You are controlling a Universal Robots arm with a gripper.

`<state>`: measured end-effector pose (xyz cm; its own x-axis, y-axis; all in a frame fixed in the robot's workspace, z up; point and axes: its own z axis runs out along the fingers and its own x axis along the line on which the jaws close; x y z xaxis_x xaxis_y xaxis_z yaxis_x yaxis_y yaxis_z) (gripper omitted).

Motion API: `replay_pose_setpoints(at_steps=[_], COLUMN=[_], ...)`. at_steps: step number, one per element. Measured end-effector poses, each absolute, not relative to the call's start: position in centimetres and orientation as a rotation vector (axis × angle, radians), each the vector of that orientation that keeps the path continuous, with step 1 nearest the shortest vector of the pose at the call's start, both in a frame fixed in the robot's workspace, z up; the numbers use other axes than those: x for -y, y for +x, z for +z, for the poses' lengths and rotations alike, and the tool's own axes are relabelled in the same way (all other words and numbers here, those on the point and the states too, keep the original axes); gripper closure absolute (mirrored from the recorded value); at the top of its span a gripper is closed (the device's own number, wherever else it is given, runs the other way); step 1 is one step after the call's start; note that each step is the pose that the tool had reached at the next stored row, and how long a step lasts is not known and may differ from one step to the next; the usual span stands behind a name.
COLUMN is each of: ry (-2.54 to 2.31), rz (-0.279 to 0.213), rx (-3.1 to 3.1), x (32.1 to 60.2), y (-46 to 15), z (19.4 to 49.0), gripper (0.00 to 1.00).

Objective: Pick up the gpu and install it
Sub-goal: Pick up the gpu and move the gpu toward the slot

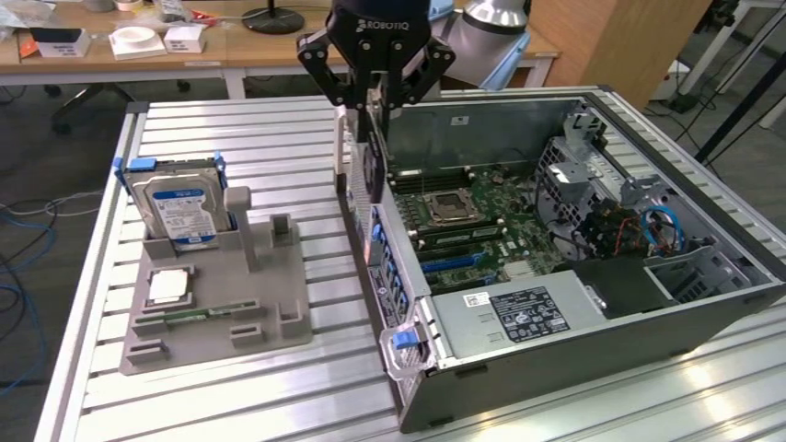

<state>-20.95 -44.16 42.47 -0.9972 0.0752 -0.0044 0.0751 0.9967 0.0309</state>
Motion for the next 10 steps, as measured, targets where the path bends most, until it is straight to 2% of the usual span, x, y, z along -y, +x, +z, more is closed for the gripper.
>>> replay_pose_setpoints(at_steps=[10], ry=[0.118], rz=[0.048], rx=[-3.133], x=[44.16], y=[-20.25], z=[42.47], gripper=[0.74])
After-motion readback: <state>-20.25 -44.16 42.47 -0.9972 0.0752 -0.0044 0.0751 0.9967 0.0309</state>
